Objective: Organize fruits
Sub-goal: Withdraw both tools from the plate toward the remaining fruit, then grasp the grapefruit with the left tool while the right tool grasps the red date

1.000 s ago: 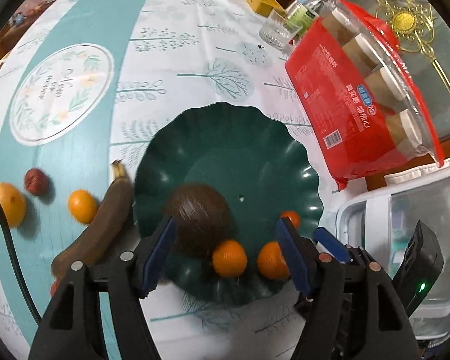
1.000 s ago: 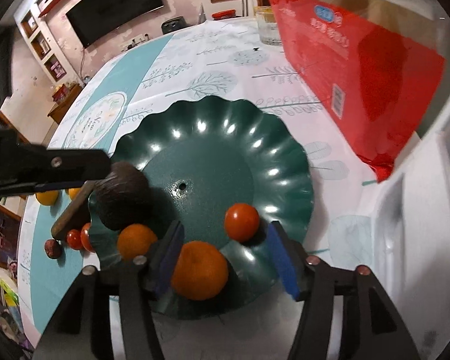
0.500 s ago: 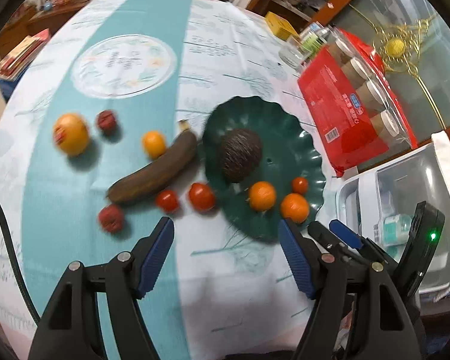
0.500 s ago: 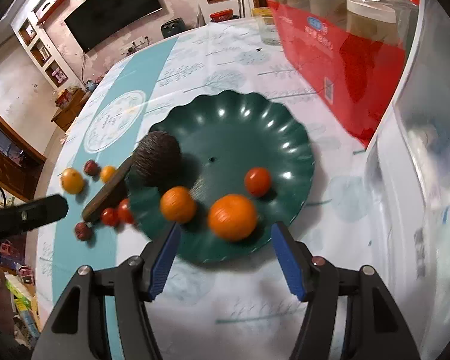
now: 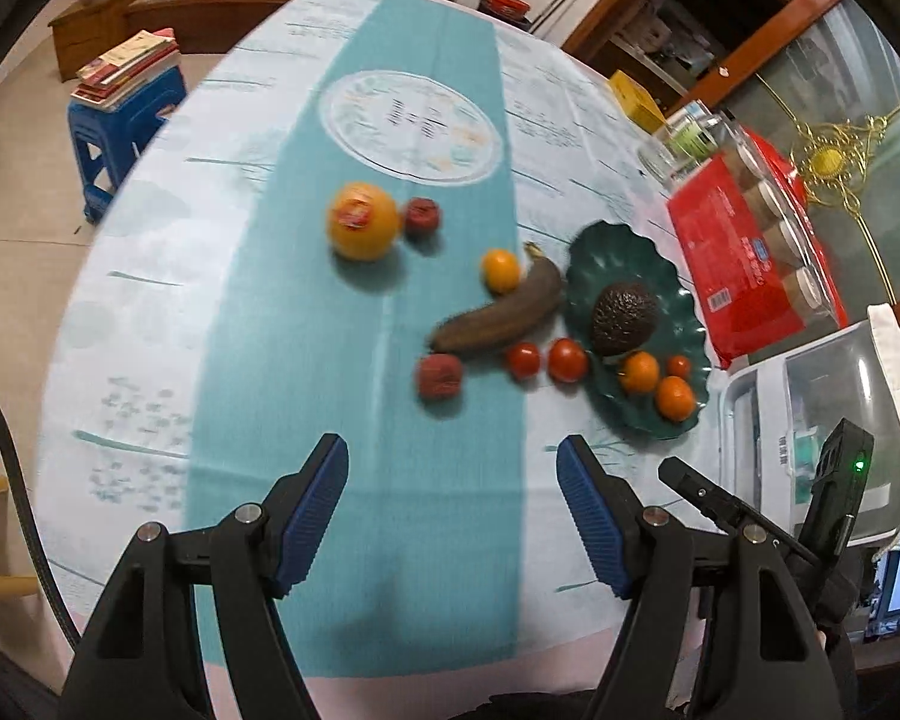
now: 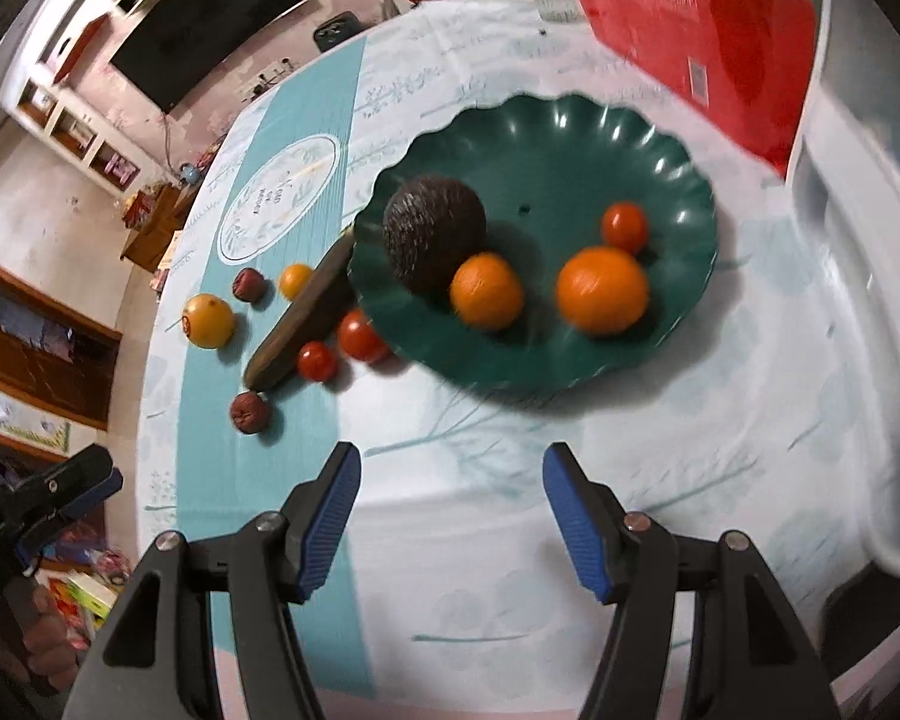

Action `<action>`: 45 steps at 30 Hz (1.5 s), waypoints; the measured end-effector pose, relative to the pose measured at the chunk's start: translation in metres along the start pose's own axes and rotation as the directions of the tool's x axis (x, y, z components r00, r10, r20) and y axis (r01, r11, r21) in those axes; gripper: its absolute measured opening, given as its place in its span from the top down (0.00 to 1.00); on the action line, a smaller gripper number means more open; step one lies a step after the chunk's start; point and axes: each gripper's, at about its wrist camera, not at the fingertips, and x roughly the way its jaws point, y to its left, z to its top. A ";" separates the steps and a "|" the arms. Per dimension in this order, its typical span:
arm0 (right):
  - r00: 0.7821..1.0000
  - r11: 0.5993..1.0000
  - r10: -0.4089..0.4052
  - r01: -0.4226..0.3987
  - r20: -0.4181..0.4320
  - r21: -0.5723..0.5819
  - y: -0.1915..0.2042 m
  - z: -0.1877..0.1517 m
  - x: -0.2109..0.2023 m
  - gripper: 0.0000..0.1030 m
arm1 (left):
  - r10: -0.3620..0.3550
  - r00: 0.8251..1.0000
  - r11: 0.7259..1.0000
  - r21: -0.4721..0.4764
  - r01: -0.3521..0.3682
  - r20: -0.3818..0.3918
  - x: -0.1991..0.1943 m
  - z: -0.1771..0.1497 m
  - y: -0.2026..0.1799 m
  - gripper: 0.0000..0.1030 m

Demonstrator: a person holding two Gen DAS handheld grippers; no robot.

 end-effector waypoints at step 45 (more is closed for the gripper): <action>0.998 0.933 -0.067 0.057 -0.017 -0.355 0.170 -0.013 0.119 0.43 | 0.051 0.983 0.982 0.190 -0.016 -0.179 0.136 0.147 0.035 0.28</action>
